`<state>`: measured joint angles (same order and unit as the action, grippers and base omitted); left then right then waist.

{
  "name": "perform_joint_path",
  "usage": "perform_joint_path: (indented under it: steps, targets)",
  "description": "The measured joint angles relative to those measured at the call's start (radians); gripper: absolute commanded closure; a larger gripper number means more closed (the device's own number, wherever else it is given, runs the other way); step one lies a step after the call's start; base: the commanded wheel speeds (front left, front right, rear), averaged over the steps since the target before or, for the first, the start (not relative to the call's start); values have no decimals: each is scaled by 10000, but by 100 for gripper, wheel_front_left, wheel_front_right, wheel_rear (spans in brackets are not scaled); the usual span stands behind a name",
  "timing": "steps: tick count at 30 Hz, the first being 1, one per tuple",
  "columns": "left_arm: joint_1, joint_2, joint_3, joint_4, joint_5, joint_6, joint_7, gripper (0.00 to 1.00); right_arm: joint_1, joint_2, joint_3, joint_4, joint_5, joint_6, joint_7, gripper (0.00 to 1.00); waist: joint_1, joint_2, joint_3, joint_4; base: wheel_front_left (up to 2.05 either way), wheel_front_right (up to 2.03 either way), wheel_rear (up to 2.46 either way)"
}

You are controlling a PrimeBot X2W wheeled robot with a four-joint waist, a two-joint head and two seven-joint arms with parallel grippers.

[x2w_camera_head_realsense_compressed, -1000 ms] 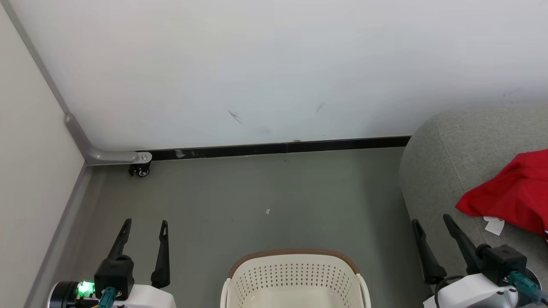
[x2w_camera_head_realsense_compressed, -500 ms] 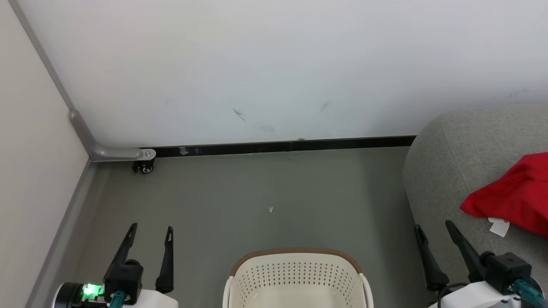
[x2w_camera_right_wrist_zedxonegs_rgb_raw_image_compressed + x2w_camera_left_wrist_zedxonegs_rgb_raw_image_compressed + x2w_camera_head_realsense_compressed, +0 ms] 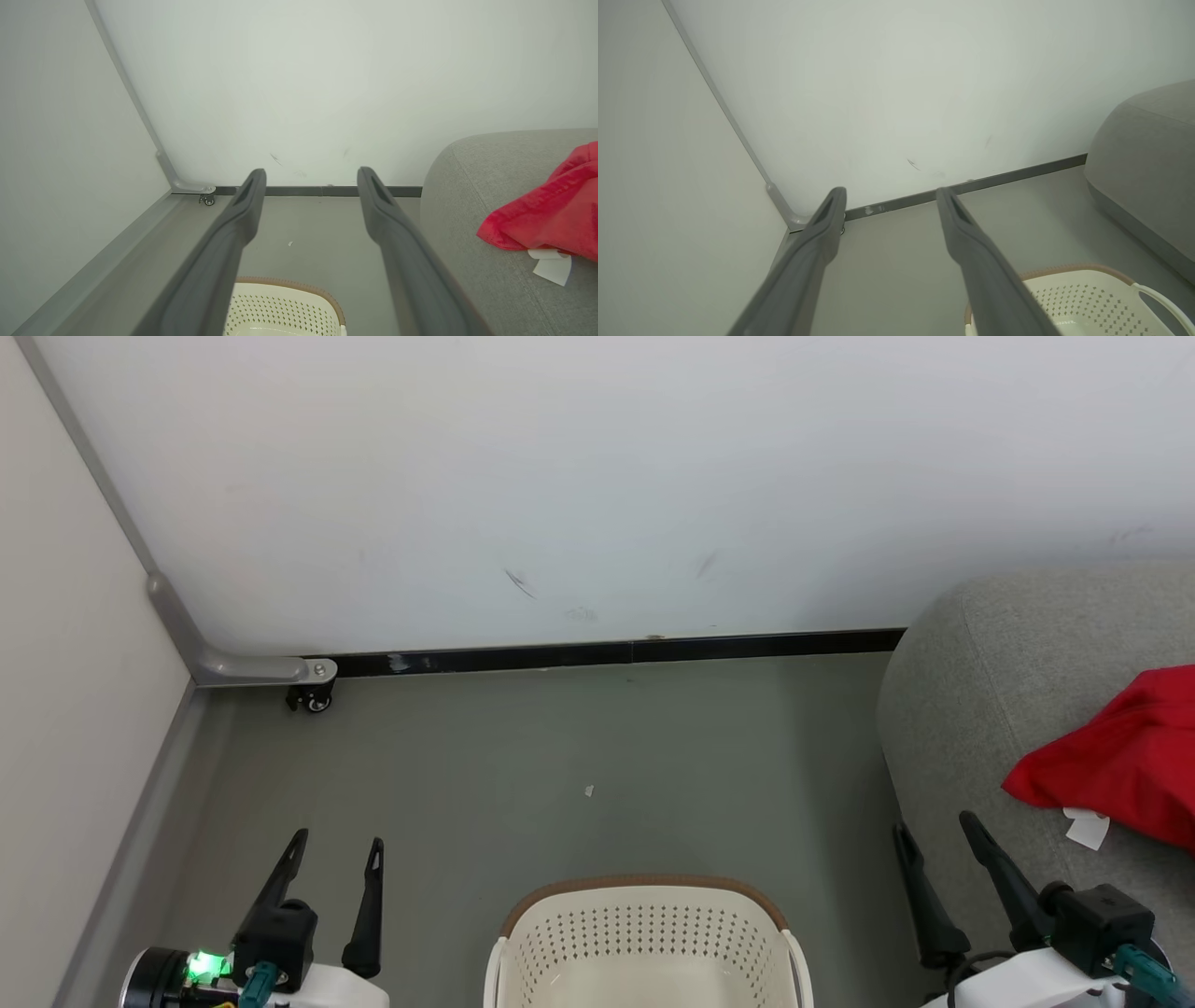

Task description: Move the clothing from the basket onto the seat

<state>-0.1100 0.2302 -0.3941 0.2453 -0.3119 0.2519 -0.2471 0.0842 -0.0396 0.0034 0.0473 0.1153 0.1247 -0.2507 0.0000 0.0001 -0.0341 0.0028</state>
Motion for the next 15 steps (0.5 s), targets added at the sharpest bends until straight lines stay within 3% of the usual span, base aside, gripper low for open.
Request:
perform_joint_path:
  steps: [15]
  targets:
    - [-338,-148,198,341,-221,6,84,0,0,2,29,-21,100,0,-2,0,0,0,13,-62,0,0,0]
